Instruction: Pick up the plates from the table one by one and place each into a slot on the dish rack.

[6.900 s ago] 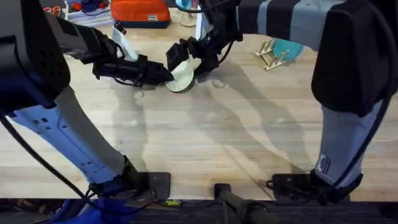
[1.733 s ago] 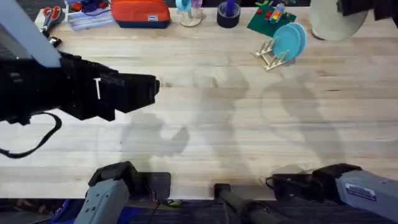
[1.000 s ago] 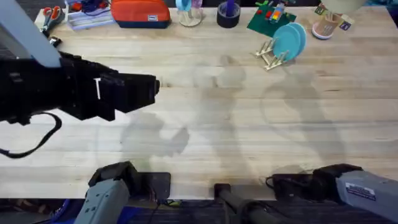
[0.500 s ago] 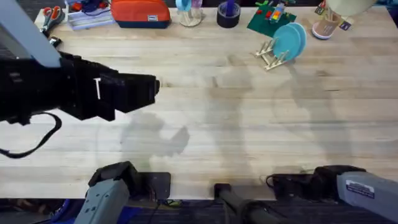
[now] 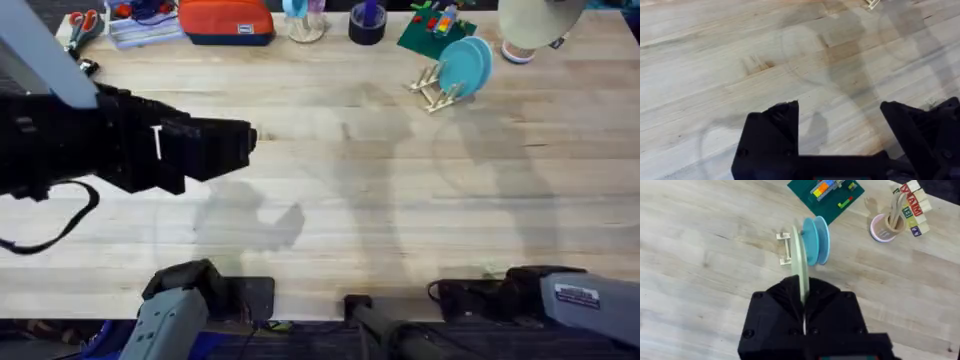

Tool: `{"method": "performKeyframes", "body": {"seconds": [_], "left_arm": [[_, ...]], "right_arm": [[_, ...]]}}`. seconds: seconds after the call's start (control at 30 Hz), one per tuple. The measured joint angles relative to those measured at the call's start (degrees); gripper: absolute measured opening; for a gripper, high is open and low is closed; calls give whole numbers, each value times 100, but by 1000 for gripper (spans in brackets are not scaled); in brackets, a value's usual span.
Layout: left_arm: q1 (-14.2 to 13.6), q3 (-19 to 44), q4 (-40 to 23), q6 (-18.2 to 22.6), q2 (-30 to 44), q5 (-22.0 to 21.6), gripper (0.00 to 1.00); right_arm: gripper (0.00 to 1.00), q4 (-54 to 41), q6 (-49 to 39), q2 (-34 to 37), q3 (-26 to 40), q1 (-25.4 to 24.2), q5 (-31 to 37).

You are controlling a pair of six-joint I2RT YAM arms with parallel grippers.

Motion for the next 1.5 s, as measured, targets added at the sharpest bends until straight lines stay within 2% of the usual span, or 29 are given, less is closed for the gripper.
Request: {"method": "performKeyframes", "body": {"seconds": [0.37,0.87,1.5], "left_arm": [[0,0,0,0,0,0,994],[0,0,0,0,0,0,994],[0,0,0,0,0,2,993]], "right_arm": [[27,18,-102,403,0,0,-66],[27,46,-139,599,0,0,-84],[29,288,-93,1454,0,15,-86]]}}
